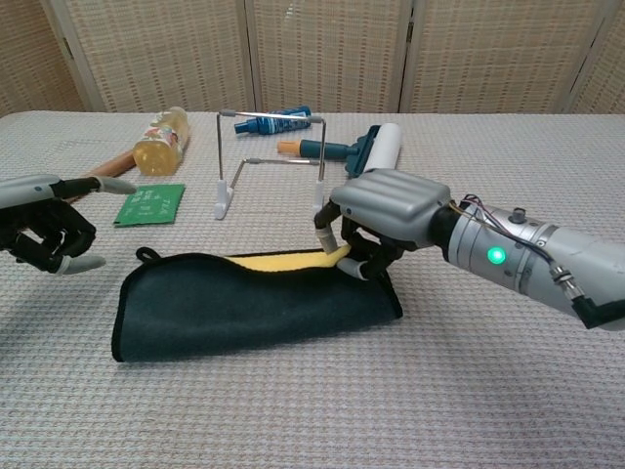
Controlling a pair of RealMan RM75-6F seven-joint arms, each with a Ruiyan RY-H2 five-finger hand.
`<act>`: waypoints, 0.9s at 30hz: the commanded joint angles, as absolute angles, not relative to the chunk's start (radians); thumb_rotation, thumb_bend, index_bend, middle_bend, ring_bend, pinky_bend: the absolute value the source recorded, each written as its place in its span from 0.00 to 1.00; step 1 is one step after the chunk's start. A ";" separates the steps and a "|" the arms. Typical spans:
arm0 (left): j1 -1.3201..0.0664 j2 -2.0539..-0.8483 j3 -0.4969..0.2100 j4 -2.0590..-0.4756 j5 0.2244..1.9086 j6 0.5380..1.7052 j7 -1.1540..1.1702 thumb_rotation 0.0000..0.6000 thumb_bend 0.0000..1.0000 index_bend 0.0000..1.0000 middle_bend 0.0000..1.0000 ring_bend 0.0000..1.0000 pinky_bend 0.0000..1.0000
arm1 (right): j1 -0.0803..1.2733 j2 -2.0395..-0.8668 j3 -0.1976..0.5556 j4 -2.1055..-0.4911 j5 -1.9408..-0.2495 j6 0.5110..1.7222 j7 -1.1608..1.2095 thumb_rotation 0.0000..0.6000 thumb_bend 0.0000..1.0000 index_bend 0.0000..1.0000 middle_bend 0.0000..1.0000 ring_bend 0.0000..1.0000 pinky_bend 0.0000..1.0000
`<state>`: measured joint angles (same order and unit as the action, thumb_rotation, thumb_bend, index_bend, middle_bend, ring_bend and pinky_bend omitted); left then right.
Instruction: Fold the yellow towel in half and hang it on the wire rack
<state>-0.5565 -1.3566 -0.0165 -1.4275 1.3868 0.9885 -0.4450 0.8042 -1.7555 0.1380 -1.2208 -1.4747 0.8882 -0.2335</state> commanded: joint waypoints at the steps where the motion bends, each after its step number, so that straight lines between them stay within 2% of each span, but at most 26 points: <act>1: -0.519 -1.344 -0.014 -1.451 1.407 1.050 -0.407 1.00 0.37 0.00 0.77 0.69 0.86 | 0.813 -1.764 0.140 -1.203 -1.468 0.882 -0.226 1.00 0.45 0.59 0.86 0.93 1.00; 3: -0.506 -1.334 -0.009 -1.464 1.420 1.074 -0.391 1.00 0.37 0.00 0.77 0.69 0.86 | 0.818 -1.767 0.142 -1.192 -1.461 0.875 -0.225 1.00 0.45 0.47 0.85 0.93 1.00; 7: -0.476 -1.313 0.000 -1.495 1.445 1.125 -0.357 1.00 0.37 0.00 0.77 0.69 0.86 | 0.825 -1.766 0.147 -1.188 -1.441 0.862 -0.226 1.00 0.43 0.17 0.83 0.93 1.00; 9: -0.464 -1.303 0.003 -1.510 1.453 1.141 -0.357 1.00 0.37 0.00 0.77 0.69 0.86 | 0.827 -1.764 0.147 -1.185 -1.438 0.864 -0.228 1.00 0.42 0.12 0.83 0.93 1.00; 21: -0.418 -1.266 0.017 -1.546 1.481 1.187 -0.365 1.00 0.37 0.00 0.77 0.69 0.86 | 0.813 -1.734 0.163 -1.195 -1.392 0.898 -0.281 1.00 0.42 0.01 0.81 0.93 1.00; 27: -0.401 -1.249 0.021 -1.559 1.483 1.194 -0.363 1.00 0.37 0.00 0.77 0.69 0.86 | 0.795 -1.668 0.143 -1.237 -1.438 0.945 -0.239 1.00 0.42 0.01 0.80 0.93 1.00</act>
